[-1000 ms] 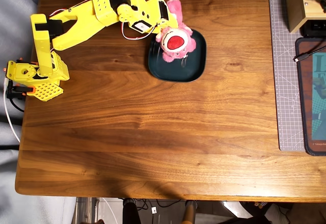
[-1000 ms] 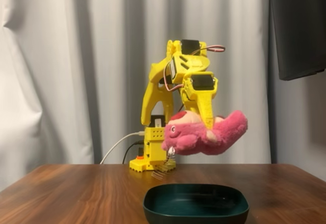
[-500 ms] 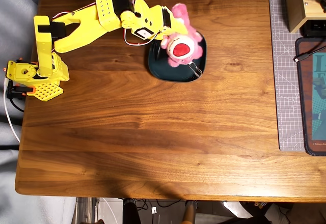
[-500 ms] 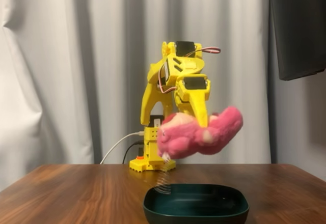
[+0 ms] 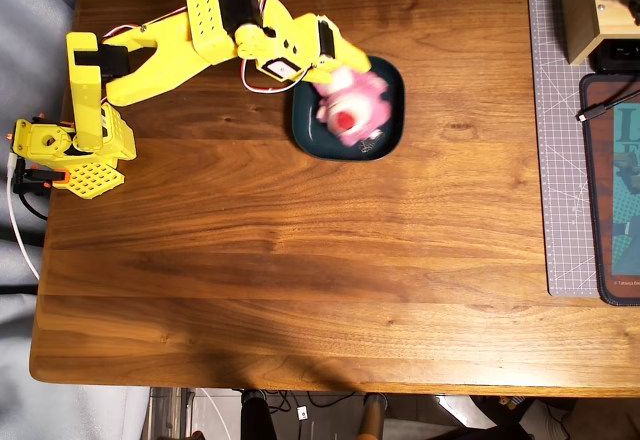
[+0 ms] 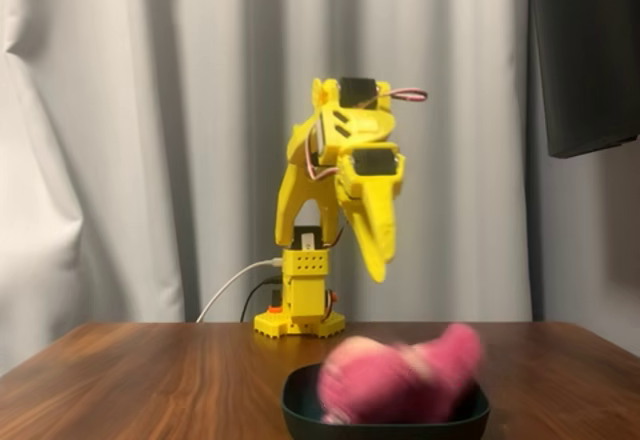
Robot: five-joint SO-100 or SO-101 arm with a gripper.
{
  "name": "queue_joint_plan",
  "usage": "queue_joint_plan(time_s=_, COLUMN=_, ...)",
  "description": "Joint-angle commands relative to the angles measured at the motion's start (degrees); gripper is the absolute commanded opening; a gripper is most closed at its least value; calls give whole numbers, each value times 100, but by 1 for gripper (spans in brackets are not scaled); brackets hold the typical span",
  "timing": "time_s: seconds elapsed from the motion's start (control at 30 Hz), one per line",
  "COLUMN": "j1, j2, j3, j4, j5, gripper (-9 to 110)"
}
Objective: Grasp a strawberry bear and put it in the bin.
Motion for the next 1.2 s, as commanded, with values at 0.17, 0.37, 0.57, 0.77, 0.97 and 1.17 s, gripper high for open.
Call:
queue_joint_plan(time_s=0.17, j1=-773, j2=1978, j3=492, j4=976, j5=-26, gripper=0)
queue_joint_plan(time_s=0.37, j1=-765, j2=6574, j3=5229, j4=-396, j5=-202, gripper=6)
queue_joint_plan(time_s=0.57, j1=-800, j2=9404, j3=7989, j4=-510, j5=-237, gripper=2)
queue_joint_plan(time_s=0.77, j1=-1099, j2=10116, j3=9747, j4=-712, j5=-237, gripper=2)
queue_joint_plan(time_s=0.97, j1=-1072, j2=11373, j3=10731, j4=-703, j5=-457, gripper=2)
queue_joint_plan(time_s=1.17, j1=-1046, j2=12445, j3=12103, j4=-677, j5=-624, gripper=3)
